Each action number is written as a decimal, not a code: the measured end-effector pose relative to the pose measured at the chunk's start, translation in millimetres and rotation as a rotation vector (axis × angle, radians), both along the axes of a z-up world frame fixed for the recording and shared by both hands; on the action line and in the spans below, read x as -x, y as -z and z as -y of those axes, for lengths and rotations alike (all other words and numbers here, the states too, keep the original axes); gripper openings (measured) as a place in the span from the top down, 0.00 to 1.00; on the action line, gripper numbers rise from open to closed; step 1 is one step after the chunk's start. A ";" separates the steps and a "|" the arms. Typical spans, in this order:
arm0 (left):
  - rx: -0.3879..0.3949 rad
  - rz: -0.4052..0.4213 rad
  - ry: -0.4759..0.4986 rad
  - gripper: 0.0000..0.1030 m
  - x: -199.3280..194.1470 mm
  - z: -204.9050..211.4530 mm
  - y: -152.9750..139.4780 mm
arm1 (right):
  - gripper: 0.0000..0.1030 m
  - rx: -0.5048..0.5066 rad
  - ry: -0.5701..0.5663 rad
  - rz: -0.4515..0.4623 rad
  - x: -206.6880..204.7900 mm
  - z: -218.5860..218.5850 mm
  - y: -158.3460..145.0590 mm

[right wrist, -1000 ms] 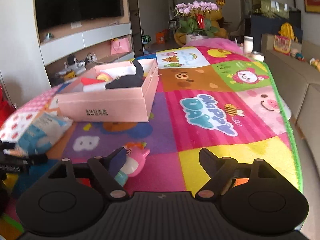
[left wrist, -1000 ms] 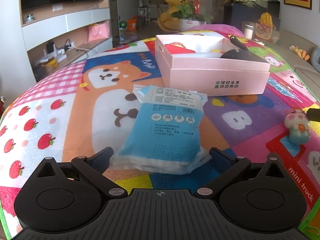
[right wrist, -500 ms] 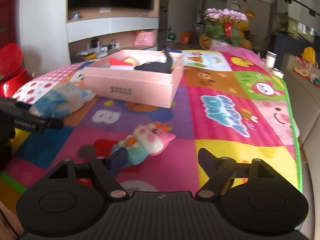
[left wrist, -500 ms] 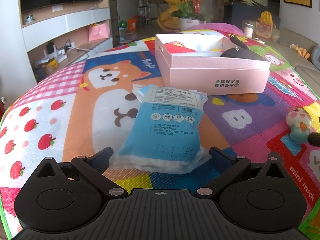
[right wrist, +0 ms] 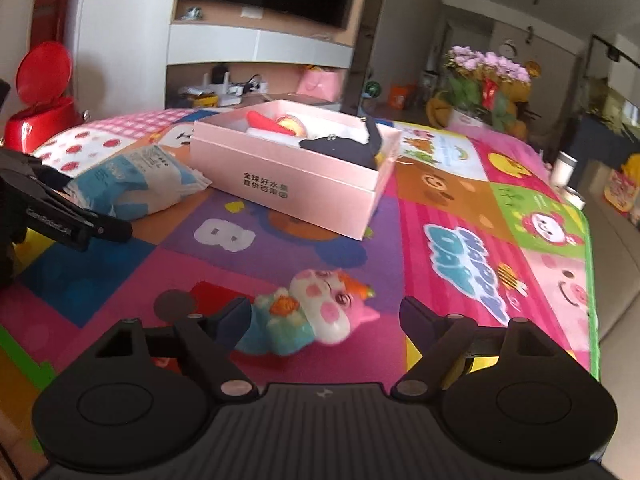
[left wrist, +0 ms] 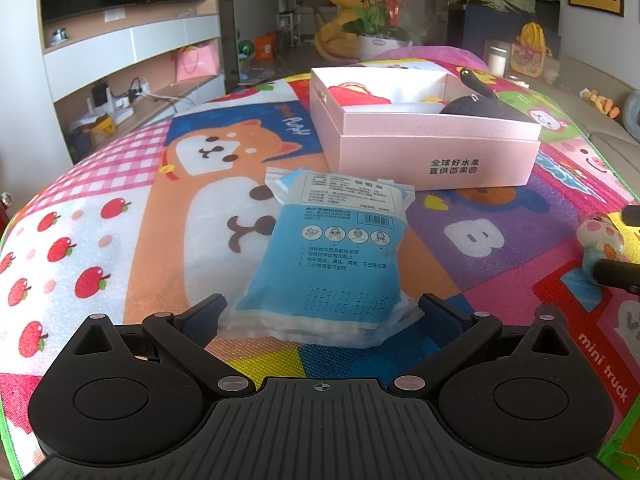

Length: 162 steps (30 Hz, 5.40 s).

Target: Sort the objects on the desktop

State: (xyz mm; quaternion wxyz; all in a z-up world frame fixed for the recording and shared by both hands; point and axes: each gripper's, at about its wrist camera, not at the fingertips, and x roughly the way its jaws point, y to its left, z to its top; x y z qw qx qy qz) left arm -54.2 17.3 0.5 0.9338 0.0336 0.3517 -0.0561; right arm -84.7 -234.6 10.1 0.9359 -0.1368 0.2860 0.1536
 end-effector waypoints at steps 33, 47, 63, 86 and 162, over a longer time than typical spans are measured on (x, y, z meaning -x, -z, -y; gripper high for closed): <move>-0.049 0.053 0.146 0.39 2.5 14.5 -14.2 | 0.30 -0.123 -0.030 -0.084 7.1 -7.2 -18.2; -0.117 0.228 0.345 0.39 41.4 39.2 -62.7 | 0.31 -0.192 0.011 -0.009 12.8 12.0 -56.7; -0.016 0.419 0.445 0.21 -91.4 54.1 -133.3 | 0.30 -0.319 0.120 0.124 -15.3 41.4 -107.4; 0.223 0.202 0.085 0.03 -48.8 -2.5 -43.8 | 0.28 -0.337 0.102 0.143 -140.1 -13.1 -164.1; -0.006 0.028 -0.150 0.00 -33.8 34.8 -0.4 | 0.00 -0.137 0.199 -0.171 -101.1 -23.1 16.6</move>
